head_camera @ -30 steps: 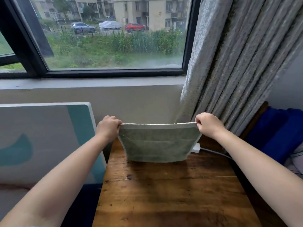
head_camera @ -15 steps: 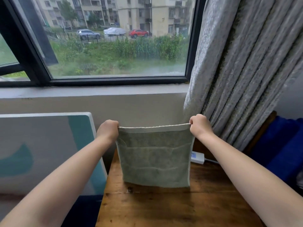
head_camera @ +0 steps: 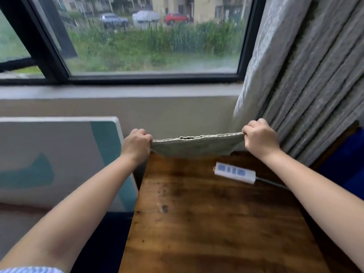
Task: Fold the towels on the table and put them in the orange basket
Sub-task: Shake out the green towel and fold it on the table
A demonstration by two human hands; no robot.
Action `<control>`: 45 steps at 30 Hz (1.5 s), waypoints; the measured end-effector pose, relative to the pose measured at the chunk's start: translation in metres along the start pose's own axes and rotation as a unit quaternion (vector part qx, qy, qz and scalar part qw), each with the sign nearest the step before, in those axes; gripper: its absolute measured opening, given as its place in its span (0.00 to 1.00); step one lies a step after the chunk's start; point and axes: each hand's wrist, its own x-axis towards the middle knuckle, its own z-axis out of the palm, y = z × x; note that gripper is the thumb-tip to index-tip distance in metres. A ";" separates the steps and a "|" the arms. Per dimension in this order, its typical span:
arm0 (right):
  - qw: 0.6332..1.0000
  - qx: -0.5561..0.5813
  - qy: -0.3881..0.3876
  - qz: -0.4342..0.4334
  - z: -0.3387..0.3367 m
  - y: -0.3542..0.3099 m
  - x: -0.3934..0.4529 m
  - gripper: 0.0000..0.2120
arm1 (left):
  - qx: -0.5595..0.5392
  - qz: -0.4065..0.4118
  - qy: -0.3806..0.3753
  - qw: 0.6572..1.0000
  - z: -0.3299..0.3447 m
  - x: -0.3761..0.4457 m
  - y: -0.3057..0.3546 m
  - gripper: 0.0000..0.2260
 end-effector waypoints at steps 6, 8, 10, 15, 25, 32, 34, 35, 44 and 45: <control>0.961 -0.093 -0.245 -0.090 0.039 -0.001 -0.112 0.09 | 0.097 0.170 -0.214 0.957 0.061 -0.093 0.005 0.11; 0.938 -0.099 -0.317 -0.098 0.054 0.001 -0.151 0.12 | 0.078 0.189 -0.285 0.936 0.078 -0.121 0.012 0.11; 0.918 -0.086 -0.377 -0.094 0.059 -0.003 -0.180 0.12 | 0.055 0.196 -0.362 0.910 0.090 -0.144 0.019 0.09; 0.813 -0.027 -0.576 -0.079 0.070 -0.016 -0.229 0.05 | 0.008 0.180 -0.539 0.823 0.106 -0.184 0.028 0.09; 0.618 0.064 -0.783 0.022 0.087 -0.031 -0.275 0.13 | -0.033 0.067 -0.787 0.612 0.132 -0.222 0.023 0.04; 0.817 0.195 -0.524 0.145 0.096 -0.010 -0.263 0.10 | -0.139 -0.002 -0.608 0.782 0.153 -0.203 0.006 0.05; 0.841 0.228 -0.457 0.178 0.104 -0.003 -0.251 0.06 | -0.226 -0.074 -0.534 0.811 0.160 -0.188 -0.002 0.06; 0.849 0.246 -0.424 0.197 0.110 0.000 -0.243 0.05 | -0.277 -0.118 -0.499 0.813 0.164 -0.180 -0.004 0.07; 0.839 0.370 -0.233 0.323 0.177 0.024 -0.188 0.10 | -0.444 -0.364 -0.203 0.793 0.215 -0.145 0.011 0.04; 0.841 0.369 -0.228 0.323 0.185 0.025 -0.184 0.10 | -0.429 -0.371 -0.180 0.804 0.221 -0.142 0.017 0.04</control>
